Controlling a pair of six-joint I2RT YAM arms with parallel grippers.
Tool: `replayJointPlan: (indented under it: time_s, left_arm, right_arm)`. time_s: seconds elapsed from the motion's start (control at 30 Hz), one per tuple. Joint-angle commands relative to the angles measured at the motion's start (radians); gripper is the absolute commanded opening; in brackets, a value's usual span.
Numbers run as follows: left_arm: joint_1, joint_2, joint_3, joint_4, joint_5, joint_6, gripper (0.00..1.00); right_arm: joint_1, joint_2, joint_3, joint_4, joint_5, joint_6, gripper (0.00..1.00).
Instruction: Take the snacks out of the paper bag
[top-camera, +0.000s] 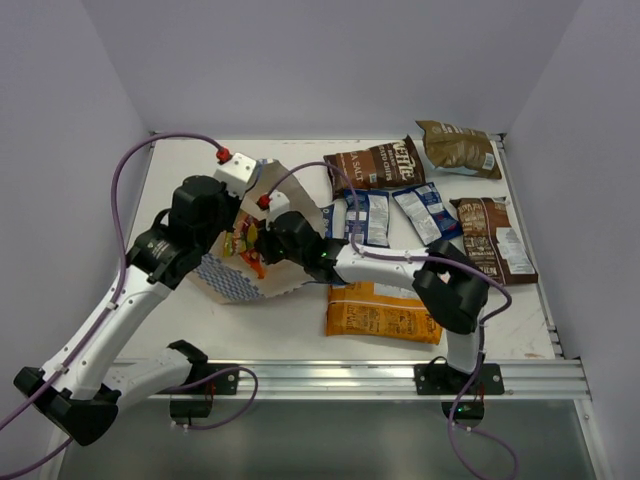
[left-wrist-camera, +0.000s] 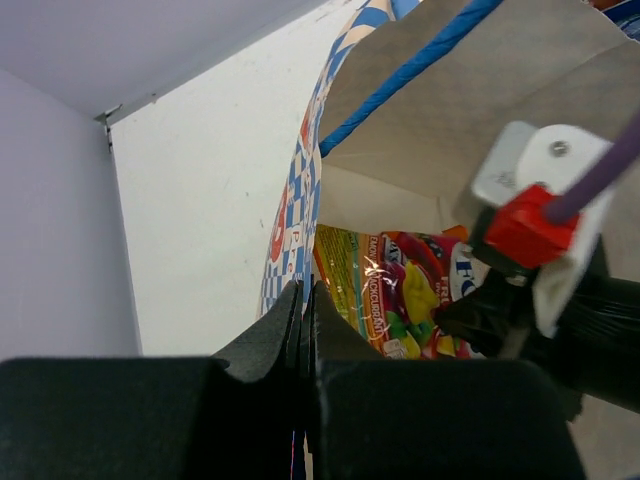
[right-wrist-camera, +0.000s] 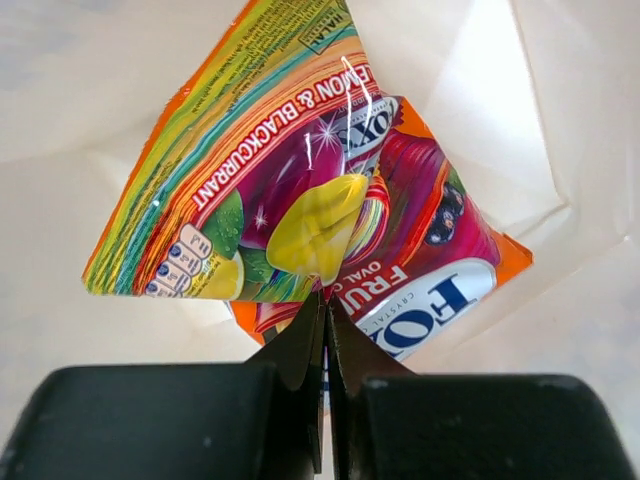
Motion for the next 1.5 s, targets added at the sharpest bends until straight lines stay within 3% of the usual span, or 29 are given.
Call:
replayJointPlan:
  time_s: [0.0,0.2,0.4,0.6,0.83,1.1,1.2,1.33,1.43,1.47]
  left_arm:
    - [-0.001,-0.008,-0.017,0.089,-0.088,-0.020,0.00]
    - [-0.001,0.002,-0.040,0.095,-0.173,-0.034,0.00]
    - [0.028,0.061,0.021,0.061,-0.267,-0.081,0.00]
    - [0.208,0.091,0.047,0.031,-0.183,-0.173,0.00]
    - [0.324,0.133,0.073,-0.003,-0.166,-0.259,0.00]
    - [0.352,0.153,0.091,0.017,-0.097,-0.300,0.00]
    - [0.358,0.160,0.098,0.018,-0.083,-0.307,0.00]
    - [0.373,0.174,0.095,0.023,-0.060,-0.319,0.00]
    - [0.387,0.179,0.096,0.035,-0.045,-0.330,0.00]
    - [0.393,0.180,0.098,0.043,-0.039,-0.333,0.00]
  right_arm:
    - [-0.007,-0.142,-0.042,0.109,-0.052,-0.060,0.00]
    - [-0.007,-0.307,-0.078,0.098,-0.072,-0.126,0.00]
    - [-0.025,-0.458,-0.078,-0.001,0.010,-0.207,0.00]
    - [-0.062,-0.621,-0.021,-0.162,0.063,-0.267,0.00]
    - [-0.217,-0.742,-0.044,-0.374,0.177,-0.184,0.00]
    - [-0.476,-0.854,-0.333,-0.623,0.218,0.066,0.00]
    - [-0.554,-0.862,-0.448,-0.630,0.194,0.117,0.00]
    - [-0.619,-0.755,-0.521,-0.632,0.163,0.173,0.00]
    - [-0.634,-0.676,-0.529,-0.629,0.140,0.215,0.07]
    - [-0.633,-0.662,-0.515,-0.623,0.131,0.212,0.19]
